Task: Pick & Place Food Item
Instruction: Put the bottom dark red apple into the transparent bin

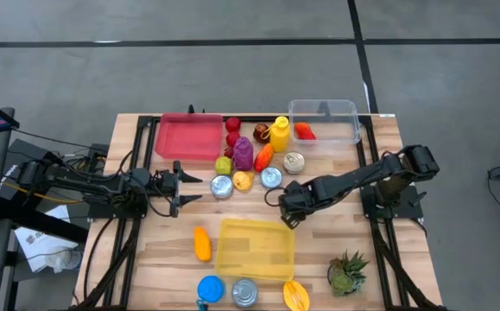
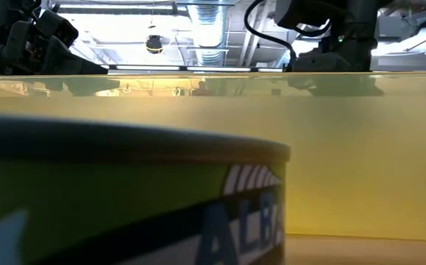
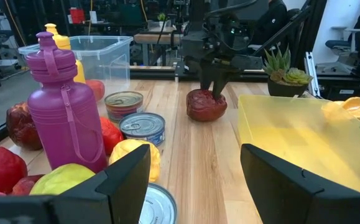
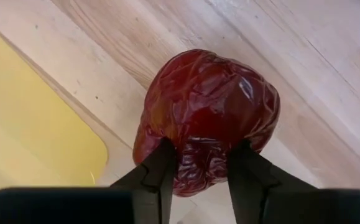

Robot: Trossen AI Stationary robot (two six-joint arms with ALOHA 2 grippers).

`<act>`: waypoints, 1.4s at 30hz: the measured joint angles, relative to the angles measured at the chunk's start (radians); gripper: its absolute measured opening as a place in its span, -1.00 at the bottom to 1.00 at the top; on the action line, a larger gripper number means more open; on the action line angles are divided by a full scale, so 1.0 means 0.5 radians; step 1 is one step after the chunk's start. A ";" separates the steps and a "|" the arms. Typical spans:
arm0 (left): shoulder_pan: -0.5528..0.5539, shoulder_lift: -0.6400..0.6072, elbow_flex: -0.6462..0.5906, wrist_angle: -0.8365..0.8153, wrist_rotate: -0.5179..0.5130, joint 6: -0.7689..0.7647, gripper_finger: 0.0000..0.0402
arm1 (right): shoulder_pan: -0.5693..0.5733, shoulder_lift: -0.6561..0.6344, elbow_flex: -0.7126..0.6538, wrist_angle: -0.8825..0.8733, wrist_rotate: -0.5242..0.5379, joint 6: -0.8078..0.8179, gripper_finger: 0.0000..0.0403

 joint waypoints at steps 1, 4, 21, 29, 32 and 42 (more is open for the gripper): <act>0.000 0.000 0.000 0.000 0.000 0.000 0.22 | 0.008 0.001 0.012 -0.010 0.003 -0.013 -0.50; 0.000 0.000 0.000 0.000 -0.001 0.000 0.22 | 0.022 0.007 0.049 -0.051 0.028 -0.046 -0.50; 0.000 -0.001 0.000 0.000 0.000 0.000 0.22 | 0.178 0.006 0.379 -0.182 0.456 -0.216 -0.98; 0.000 -0.001 0.000 0.001 0.000 0.000 0.22 | 0.137 0.019 0.378 -0.248 0.416 -0.214 -0.95; 0.000 -0.001 0.000 0.002 0.000 -0.020 0.22 | 0.083 0.017 0.379 -0.251 0.339 -0.212 -0.79; 0.000 -0.001 0.000 0.037 0.000 -0.031 0.22 | -0.129 0.017 0.379 -0.331 -0.077 -0.212 0.24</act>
